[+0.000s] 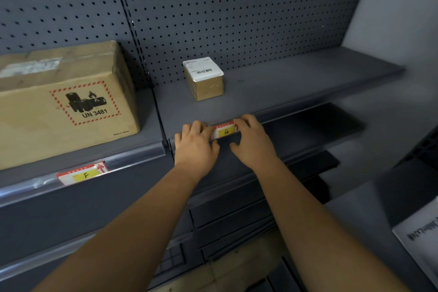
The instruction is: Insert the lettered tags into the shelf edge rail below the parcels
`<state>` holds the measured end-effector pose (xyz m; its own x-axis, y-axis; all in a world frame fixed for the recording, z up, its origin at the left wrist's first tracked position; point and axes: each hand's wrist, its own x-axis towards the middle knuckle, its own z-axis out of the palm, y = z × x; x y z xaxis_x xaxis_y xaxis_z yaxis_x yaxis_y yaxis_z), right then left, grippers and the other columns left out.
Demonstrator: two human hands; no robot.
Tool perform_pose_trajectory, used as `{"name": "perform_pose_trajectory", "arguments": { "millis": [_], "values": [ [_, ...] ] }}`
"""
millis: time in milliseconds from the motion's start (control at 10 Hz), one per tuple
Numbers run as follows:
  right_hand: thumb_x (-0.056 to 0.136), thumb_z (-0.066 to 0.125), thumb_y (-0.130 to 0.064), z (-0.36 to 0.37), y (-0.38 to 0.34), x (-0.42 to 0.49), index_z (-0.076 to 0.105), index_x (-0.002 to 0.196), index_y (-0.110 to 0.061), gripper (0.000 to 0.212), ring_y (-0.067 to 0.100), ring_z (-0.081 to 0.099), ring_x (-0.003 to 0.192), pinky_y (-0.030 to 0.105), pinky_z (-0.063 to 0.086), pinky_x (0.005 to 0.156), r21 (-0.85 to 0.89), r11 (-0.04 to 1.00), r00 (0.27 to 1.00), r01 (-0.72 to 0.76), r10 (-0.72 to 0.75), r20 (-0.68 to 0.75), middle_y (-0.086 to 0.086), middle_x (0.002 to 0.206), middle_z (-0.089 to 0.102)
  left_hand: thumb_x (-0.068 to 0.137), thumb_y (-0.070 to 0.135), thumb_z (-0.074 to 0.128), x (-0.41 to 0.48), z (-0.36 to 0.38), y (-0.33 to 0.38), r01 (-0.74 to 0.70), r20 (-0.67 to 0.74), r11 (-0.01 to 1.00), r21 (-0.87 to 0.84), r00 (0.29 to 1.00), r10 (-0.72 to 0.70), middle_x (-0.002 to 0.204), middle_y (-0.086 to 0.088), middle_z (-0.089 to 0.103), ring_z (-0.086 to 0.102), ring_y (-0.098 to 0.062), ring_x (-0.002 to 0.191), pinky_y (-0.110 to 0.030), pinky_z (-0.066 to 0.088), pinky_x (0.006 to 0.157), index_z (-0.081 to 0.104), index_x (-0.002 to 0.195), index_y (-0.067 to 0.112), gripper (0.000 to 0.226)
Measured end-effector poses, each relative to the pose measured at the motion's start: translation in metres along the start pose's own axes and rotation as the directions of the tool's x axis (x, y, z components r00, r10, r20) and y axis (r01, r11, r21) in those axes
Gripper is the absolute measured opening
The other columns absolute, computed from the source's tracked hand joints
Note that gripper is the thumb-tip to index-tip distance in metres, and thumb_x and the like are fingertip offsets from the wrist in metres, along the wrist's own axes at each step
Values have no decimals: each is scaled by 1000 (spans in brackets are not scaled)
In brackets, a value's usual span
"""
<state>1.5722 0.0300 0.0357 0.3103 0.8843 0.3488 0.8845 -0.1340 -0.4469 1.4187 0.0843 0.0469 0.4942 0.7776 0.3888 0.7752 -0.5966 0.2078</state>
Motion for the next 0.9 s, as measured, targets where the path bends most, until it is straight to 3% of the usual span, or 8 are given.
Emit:
{"name": "perform_pose_trajectory", "arguments": {
  "millis": [400,500,600,700,900],
  "values": [
    [82,70,-29,3,5,-3,38,143,-20,70,22,40,124,37,48,92,-23,1000,999,-4,5,38,3,137,35,88,36,50,0,-4,-8,-70,59,997,28,996,68,122,-1,46,39,-23,112,-38,30,93,50,129,21,43],
    [82,70,-30,-6,0,-6,42,142,-19,67,21,42,121,40,48,95,18,1000,1000,-3,3,22,4,133,39,89,37,50,-7,-18,-18,-80,94,994,-72,992,86,124,-1,46,39,-23,114,-39,33,96,48,132,23,45],
    [85,67,-30,-12,-19,-20,49,138,-19,57,20,42,121,39,47,96,79,997,999,18,-14,-42,4,130,41,90,37,52,-29,-43,-46,-120,46,980,-159,991,129,121,-1,50,43,-24,111,-40,36,93,50,130,23,43],
    [87,65,-35,-11,-54,-43,55,130,-19,47,20,42,123,38,45,98,104,994,999,39,-38,-17,3,131,43,89,41,51,-60,-77,-83,-156,12,972,-176,987,161,119,0,52,46,-23,109,-40,40,91,51,128,22,44],
    [90,58,-47,8,-164,-96,47,139,-28,53,14,41,124,36,43,100,145,977,979,155,-171,111,-5,131,44,85,54,42,-147,-139,-180,-107,-22,983,-150,994,105,122,3,54,52,-22,112,-46,43,93,53,127,25,53]
  ]
}}
